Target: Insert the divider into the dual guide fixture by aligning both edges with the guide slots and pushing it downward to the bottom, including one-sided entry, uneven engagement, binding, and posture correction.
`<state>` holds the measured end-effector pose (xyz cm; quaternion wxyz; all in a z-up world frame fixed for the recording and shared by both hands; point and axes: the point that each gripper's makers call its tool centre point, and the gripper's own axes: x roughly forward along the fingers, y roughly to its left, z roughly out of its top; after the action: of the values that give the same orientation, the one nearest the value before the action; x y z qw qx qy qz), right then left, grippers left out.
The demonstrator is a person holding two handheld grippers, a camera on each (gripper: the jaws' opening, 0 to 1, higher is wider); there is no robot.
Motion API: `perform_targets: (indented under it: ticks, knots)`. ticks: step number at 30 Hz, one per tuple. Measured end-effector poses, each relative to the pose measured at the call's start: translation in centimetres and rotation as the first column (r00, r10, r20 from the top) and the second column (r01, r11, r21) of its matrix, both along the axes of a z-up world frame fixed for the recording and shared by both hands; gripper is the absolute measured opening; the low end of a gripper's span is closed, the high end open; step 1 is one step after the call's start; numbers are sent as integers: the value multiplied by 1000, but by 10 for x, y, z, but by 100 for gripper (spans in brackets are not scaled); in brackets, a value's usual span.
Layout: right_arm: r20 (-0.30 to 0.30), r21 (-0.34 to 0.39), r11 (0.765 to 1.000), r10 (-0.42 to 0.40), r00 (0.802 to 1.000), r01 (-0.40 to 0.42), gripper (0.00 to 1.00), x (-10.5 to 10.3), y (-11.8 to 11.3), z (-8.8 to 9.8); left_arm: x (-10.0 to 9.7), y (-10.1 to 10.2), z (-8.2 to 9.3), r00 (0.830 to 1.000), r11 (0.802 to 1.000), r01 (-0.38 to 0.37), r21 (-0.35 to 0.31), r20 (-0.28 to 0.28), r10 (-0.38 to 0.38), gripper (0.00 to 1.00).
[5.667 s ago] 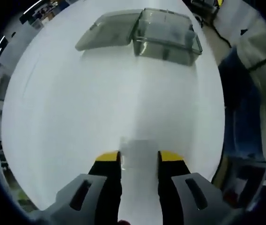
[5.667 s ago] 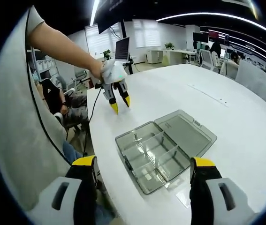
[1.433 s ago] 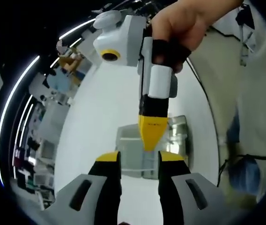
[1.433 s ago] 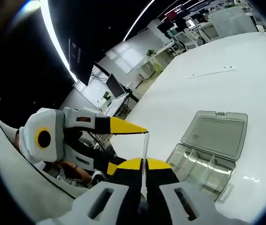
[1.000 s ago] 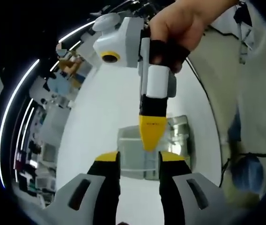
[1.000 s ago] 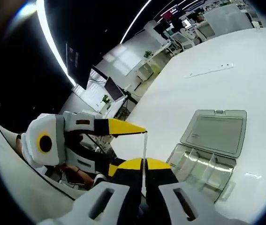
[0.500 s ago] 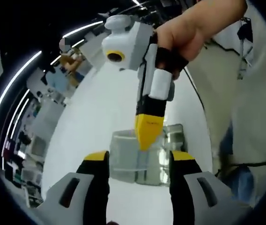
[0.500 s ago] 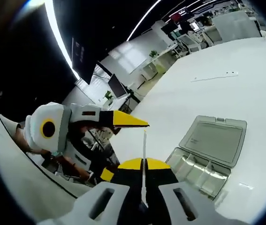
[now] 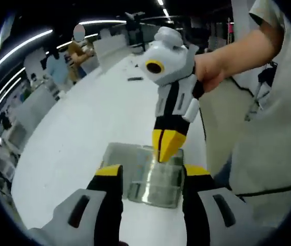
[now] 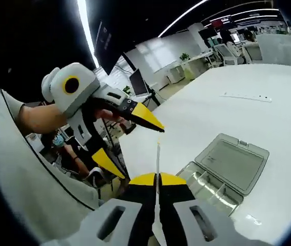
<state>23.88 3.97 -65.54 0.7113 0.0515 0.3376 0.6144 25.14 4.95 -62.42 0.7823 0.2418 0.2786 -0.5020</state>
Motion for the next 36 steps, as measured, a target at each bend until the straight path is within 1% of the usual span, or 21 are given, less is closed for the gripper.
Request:
perform_targets:
  ticks: [1, 4, 5, 7, 9, 12, 14, 16, 17, 18, 20, 22, 23, 25, 26, 29, 31, 36]
  knots:
    - [13, -3, 1000, 12, 1000, -12, 0, -1, 0, 0, -1, 0, 0, 1000, 1000, 7, -3, -22, -7, 38]
    - [69, -11, 998, 57, 996, -56, 0, -4, 1, 2, -1, 3, 0, 999, 1000, 21, 6, -50, -20, 32]
    - [86, -18, 997, 70, 994, -69, 0, -6, 2, 2, -3, 2, 1, 997, 1000, 26, -3, -72, -27, 30]
    - [137, -25, 994, 107, 985, -104, 0, -7, 2, 3, -4, 3, 2, 995, 999, 33, -9, -93, -33, 27]
    - [151, -42, 992, 125, 981, -120, 0, -9, 1, 1, -6, 2, 3, 993, 999, 40, -11, -112, -41, 25]
    - [210, -47, 986, 167, 963, -160, 0, -12, 2, 3, -10, 3, 1, 988, 998, 61, 1, -139, -60, 21]
    - [220, -56, 983, 183, 958, -175, 0, -15, 2, 3, -14, 3, 0, 984, 997, 73, 1, -162, -72, 18]
    - [233, -71, 979, 200, 952, -189, 0, -16, 2, 1, -14, 3, 0, 983, 997, 75, -2, -167, -75, 14]
    - [252, -72, 975, 221, 942, -209, 0, -18, 2, 1, -16, 3, -1, 981, 997, 78, -1, -178, -77, 12]
    - [257, -75, 975, 224, 940, -211, 0, -19, 2, 1, -18, 3, -2, 979, 996, 86, 1, -183, -85, 10]
    - [277, -83, 971, 238, 931, -224, 0, -20, 2, 2, -20, 3, -4, 978, 995, 95, 11, -187, -91, 9]
    - [278, -86, 970, 241, 930, -225, 0, -20, 2, 2, -22, 2, -5, 975, 994, 104, 13, -196, -100, 8]
    - [296, -98, 966, 258, 920, -240, 0, -20, 2, 1, -23, 2, -5, 975, 994, 106, 16, -198, -101, 8]
    - [299, -103, 962, 271, 915, -251, 0, -22, 2, 0, -22, 2, -5, 974, 994, 108, 20, -201, -102, 5]
    - [306, -105, 960, 280, 910, -260, 0, -24, 2, 1, -23, 2, -5, 974, 994, 108, 19, -204, -102, 4]
    - [324, -117, 955, 295, 899, -271, 0, -24, 2, 1, -24, 1, -5, 971, 994, 111, 15, -214, -106, 3]
    - [331, -112, 954, 299, 895, -278, 0, -25, 3, 3, -24, 1, -7, 970, 993, 116, 26, -217, -108, 4]
    - [353, -124, 946, 325, 877, -300, 0, -28, 4, 4, -26, 0, -8, 968, 992, 123, 33, -226, -112, 0]
